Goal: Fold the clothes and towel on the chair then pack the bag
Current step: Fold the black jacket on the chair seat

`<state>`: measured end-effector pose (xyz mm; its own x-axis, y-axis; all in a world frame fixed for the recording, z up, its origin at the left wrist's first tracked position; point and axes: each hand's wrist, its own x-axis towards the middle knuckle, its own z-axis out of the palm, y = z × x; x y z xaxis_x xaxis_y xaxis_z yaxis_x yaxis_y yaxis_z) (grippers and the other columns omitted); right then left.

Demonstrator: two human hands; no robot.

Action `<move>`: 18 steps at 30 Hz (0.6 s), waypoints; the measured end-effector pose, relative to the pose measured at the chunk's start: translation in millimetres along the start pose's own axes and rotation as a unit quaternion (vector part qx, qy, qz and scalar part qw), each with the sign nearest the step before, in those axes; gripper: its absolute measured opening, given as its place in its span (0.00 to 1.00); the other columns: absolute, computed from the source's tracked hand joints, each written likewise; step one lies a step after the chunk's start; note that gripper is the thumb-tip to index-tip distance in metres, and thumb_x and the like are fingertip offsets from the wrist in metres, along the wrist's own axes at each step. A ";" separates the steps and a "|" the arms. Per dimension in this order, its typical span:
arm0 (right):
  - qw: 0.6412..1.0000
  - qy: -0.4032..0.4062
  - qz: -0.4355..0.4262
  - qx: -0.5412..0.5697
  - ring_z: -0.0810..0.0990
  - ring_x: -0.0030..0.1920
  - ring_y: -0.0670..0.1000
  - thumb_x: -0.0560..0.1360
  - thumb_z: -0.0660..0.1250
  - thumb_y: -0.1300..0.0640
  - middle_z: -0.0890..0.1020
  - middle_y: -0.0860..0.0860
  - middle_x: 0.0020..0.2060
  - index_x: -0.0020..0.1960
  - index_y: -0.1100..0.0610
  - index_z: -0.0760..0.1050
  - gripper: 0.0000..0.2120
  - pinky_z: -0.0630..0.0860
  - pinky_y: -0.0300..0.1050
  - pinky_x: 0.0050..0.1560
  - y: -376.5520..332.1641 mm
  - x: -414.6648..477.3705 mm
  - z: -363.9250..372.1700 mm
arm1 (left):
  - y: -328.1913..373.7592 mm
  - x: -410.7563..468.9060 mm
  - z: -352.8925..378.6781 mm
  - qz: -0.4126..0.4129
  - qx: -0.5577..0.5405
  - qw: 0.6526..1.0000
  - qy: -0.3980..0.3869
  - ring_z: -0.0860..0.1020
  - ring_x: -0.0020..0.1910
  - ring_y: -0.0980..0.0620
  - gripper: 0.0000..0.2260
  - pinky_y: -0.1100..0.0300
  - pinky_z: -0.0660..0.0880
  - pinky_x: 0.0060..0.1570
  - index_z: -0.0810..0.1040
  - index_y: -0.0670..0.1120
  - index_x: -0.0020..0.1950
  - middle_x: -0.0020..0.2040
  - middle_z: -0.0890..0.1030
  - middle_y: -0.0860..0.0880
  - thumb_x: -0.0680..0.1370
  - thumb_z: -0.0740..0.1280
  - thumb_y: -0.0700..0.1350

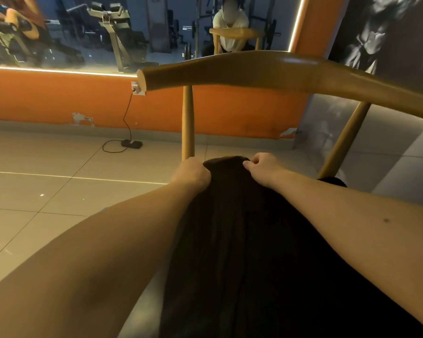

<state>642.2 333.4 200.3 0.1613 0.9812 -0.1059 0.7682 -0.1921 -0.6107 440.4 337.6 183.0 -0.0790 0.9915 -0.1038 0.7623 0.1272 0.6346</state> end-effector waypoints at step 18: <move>0.975 0.079 0.001 -0.208 0.77 0.59 0.58 0.79 0.69 0.51 0.79 0.55 0.59 0.64 0.56 0.75 0.17 0.76 0.56 0.61 12.4 -16.6 6.9 | -35.1 -6.5 -0.4 -0.014 -0.005 0.998 0.059 0.74 0.39 0.54 0.14 0.61 0.67 0.34 0.77 0.43 0.62 0.45 0.77 0.49 0.84 0.63 0.52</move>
<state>644.8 314.8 189.1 0.2316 0.9721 0.0361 0.9472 -0.2169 -0.2362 413.9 326.6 161.7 -0.1755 0.9840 -0.0310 0.7525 0.1544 0.6402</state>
